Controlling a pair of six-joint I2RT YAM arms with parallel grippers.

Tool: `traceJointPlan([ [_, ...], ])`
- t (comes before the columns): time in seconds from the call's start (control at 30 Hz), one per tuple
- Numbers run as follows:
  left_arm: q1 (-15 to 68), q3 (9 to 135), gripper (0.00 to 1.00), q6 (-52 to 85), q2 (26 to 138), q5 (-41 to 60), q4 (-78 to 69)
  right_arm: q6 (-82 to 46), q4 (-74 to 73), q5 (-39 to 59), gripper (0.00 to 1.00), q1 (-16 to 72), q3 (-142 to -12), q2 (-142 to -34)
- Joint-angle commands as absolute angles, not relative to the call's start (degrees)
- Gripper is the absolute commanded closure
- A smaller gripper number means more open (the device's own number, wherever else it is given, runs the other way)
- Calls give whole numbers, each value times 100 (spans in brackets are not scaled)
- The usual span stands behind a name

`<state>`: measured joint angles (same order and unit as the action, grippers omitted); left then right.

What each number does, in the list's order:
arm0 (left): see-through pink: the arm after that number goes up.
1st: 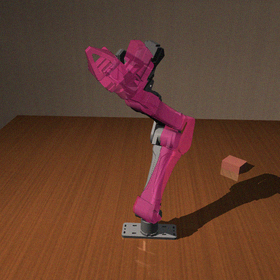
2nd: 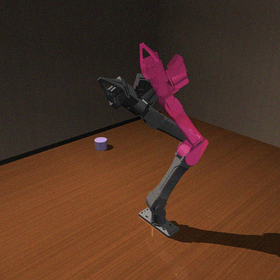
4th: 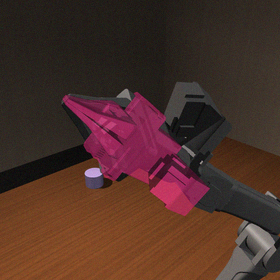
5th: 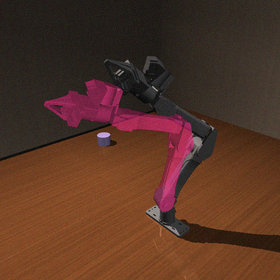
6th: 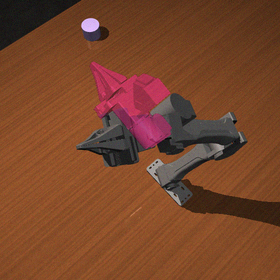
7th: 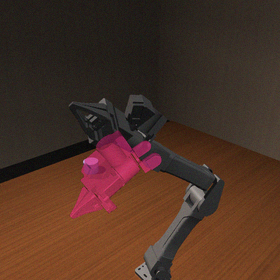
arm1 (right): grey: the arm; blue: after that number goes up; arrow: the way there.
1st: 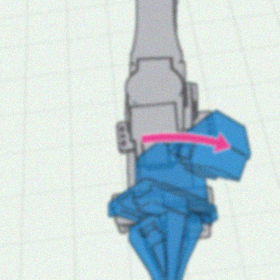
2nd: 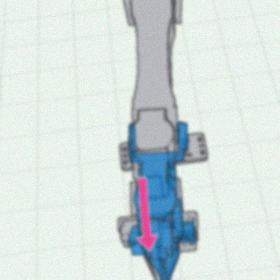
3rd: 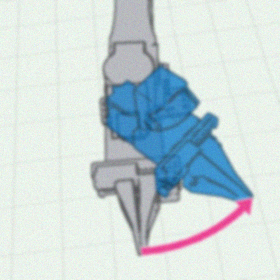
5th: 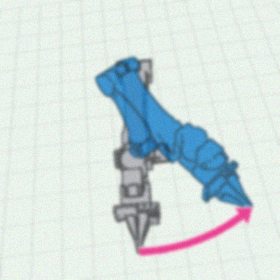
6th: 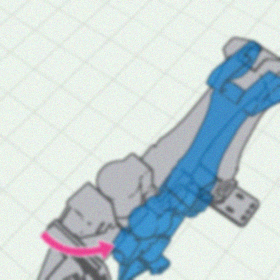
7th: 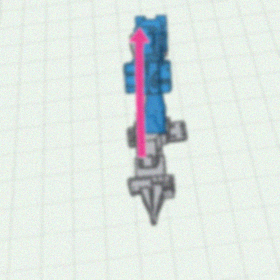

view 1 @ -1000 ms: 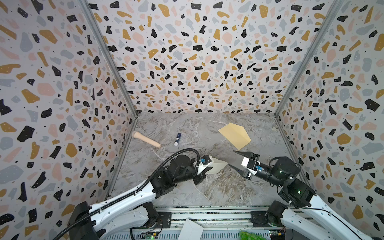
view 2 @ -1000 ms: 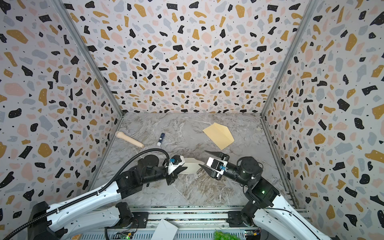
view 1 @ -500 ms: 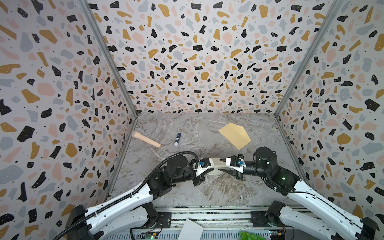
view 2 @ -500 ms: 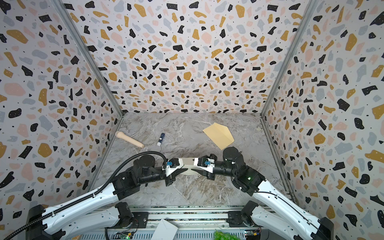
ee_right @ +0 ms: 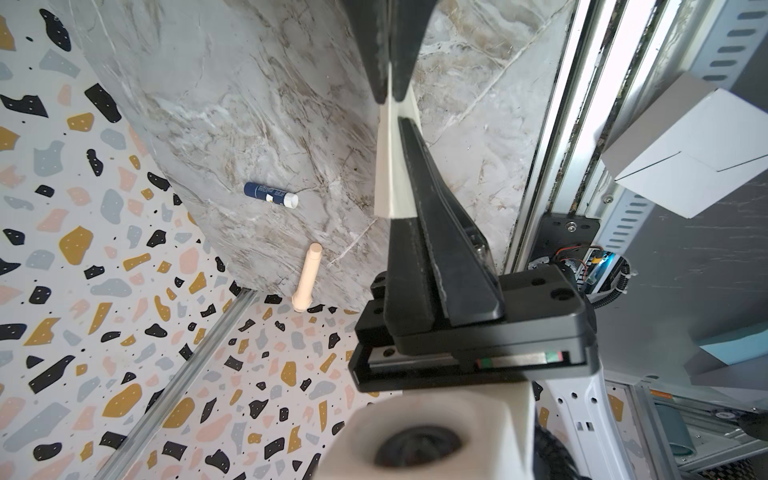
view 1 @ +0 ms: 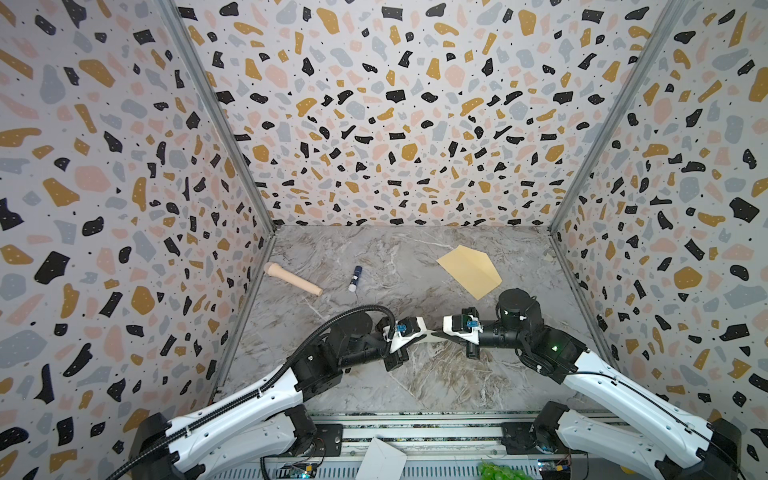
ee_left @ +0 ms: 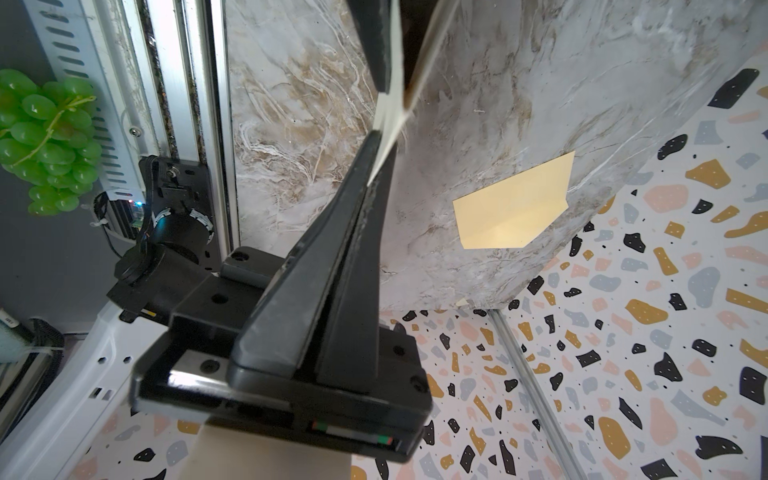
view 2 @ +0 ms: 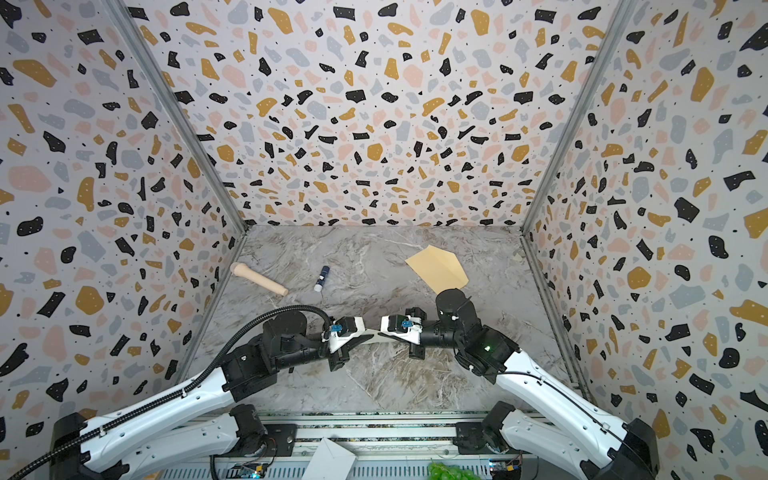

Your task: Place the letter into the envelope and seal it

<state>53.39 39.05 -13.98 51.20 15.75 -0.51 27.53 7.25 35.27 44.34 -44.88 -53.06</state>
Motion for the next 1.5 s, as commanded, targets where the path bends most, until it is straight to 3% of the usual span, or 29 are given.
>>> traceJointPlan([
  [0.0, 5347, 4012, 84, -1357, 4989, 1292, -272, 2789, 861, 3354, 100, 4447, -4728, -5175],
  [0.1, 5344, 4051, 67, -1462, 4866, 1100, -209, 2927, 1169, 2990, 100, 4447, -4746, -5094],
  [0.27, 5348, 4146, 54, -1735, 4661, 1185, -39, 3108, 1615, 2642, 100, 4447, -4772, -5036],
  [0.4, 5349, 4184, 47, -1945, 4617, 1362, 60, 3220, 1744, 2755, 100, 4447, -4746, -5040],
  [0.57, 5344, 4199, 46, -2074, 4751, 1734, 86, 3313, 1733, 3033, 100, 4447, -4729, -5076],
  [0.77, 5346, 4341, 57, -2135, 5098, 2047, 314, 3357, 1661, 3289, 100, 4456, -4710, -5143],
  [1.07, 5347, 4324, 66, -2160, 5254, 2118, 177, 3314, 1597, 3489, 100, 4542, -4729, -5230],
  [1.37, 5347, 4351, 98, -2178, 5389, 2208, 202, 3171, 1464, 3459, 100, 4588, -4645, -5203],
  [1.47, 5344, 4351, 100, -2181, 5379, 2153, 233, 3002, 1330, 3324, 94, 4588, -4621, -5178],
])
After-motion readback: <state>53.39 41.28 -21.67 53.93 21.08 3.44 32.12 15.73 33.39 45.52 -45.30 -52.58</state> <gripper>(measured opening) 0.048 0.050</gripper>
